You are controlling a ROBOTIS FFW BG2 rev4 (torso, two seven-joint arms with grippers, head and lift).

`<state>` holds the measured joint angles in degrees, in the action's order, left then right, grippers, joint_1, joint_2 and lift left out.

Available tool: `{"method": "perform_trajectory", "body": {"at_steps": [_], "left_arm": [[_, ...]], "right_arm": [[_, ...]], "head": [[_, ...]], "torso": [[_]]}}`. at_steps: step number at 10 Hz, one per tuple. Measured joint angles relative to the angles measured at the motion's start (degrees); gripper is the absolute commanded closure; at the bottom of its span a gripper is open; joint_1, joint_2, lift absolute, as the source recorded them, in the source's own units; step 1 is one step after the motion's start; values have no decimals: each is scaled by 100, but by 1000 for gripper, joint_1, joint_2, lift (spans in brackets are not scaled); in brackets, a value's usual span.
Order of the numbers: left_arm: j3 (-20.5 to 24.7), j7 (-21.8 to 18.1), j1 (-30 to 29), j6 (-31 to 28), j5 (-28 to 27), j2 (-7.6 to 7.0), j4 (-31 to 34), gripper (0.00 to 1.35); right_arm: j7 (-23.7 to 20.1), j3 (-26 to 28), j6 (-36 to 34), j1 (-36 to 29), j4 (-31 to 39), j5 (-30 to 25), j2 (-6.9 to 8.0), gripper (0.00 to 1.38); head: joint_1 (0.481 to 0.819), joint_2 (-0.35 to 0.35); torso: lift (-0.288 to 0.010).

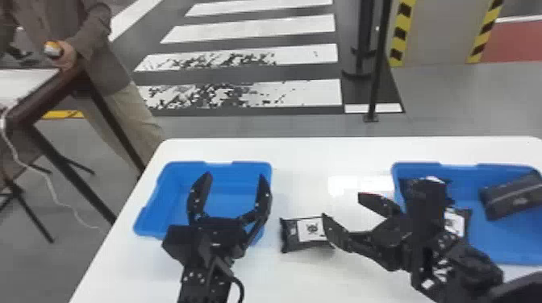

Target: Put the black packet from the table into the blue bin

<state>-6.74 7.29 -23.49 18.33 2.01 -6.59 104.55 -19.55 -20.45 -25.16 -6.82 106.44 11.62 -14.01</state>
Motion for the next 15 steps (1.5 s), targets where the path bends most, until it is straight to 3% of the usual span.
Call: {"method": "perform_trajectory", "body": {"at_steps": [2,4,7,8,9,10,13,15], "left_arm": [[3,0,-7,7,-9,0,0,94],[-24,0,14,0,-21,0,0,94],[-17,0,33,-11,-22,11,0,94],[-21,0,52,-24,-24,19,0,90],[-36,0,82,-39,-26,24,0,90],[-40,0,92,-44,-26,25,0,90],[-1,0,33,-3,-20,22,0,91],[-8,-1,10,18,-26,2,0,94]], "right_arm": [[-74,-558,-528,532,-348,-164,-42,170],[-161,-1382,-656,1352,-1161,-208,-82,150],[-42,-2097,-641,2291,-2376,-215,-7,67],[-6,-2412,-583,2626,-2829,-116,19,98],[42,-2746,-557,2895,-3175,41,44,383],[68,-2940,-558,3003,-3281,133,62,834],[250,-3002,-512,2857,-2837,195,39,889],[503,-2608,-277,2453,-2178,164,12,889]], "head": [[695,256],[695,289],[695,286],[695,282],[695,281],[695,286],[695,317],[695,336]], "torso": [[-110],[-110],[-110],[-110],[-110],[-110],[-110],[-110]]}}
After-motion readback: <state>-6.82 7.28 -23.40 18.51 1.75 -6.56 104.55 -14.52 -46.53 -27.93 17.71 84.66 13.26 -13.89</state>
